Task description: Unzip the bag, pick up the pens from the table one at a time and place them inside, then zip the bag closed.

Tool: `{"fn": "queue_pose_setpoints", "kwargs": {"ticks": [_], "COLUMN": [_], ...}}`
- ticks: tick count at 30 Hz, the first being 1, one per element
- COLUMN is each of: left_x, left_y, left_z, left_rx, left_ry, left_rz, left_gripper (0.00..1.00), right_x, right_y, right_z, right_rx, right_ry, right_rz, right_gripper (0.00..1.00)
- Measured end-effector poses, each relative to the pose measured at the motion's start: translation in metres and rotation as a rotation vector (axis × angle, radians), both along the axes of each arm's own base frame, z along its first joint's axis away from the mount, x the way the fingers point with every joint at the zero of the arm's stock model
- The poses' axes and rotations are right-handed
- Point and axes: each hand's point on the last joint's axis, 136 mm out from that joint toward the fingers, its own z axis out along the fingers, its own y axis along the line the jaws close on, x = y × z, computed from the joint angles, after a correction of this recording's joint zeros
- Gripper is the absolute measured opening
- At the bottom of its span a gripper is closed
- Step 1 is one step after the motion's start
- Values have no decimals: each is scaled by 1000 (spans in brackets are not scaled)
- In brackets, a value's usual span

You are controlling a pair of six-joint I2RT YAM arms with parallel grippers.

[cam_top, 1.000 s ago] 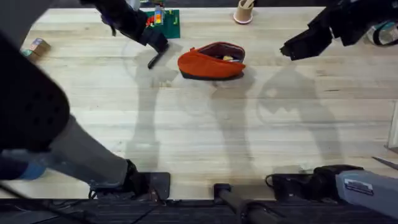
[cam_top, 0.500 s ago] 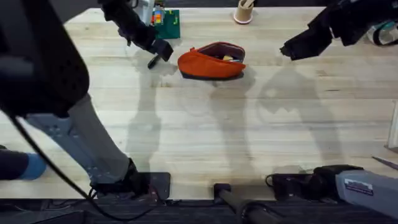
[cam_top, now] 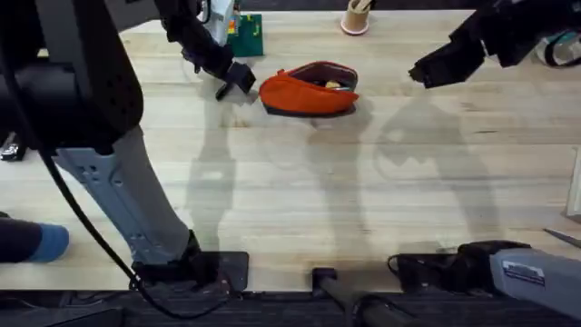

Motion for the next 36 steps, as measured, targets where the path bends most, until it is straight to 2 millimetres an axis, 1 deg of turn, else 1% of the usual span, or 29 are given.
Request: {"fn": "queue_pose_setpoints", "kwargs": {"ticks": [4,6,7,8,10,11,12,13,14,16,31,34,36], "left_x": [-1,-1,-1,-1,-1,-1,-1,0,2,1,1,1,0], "left_y": [2,3,4,4,4,4,4,4,4,4,4,4,4], "left_z": [-1,-1,-1,-1,-1,-1,-1,0,1,1,2,6,15], "left_rx": [13,19,21,23,25,25,25,24,27,28,18,18,17], "left_ry": [4,4,5,5,4,5,4,-1,-7,-5,7,2,-11], "left_rz": [3,3,4,3,4,4,3,0,0,-1,39,43,47], "left_gripper": [868,788,718,626,365,253,153,74,55,46,45,44,44], "right_x": [0,0,0,0,0,0,0,0,0,0,0,0,0], "right_y": [0,0,0,0,0,0,0,0,0,0,0,0,0], "right_z": [0,0,0,0,0,0,0,0,0,0,0,0,0], "right_rx": [0,0,0,0,0,0,0,0,0,0,0,0,0], "right_ry": [0,0,0,0,0,0,0,0,0,0,0,0,0], "right_rz": [0,0,0,0,0,0,0,0,0,0,0,-1,0], "right_gripper": [996,996,996,996,996,996,996,996,996,995,996,996,996]}}
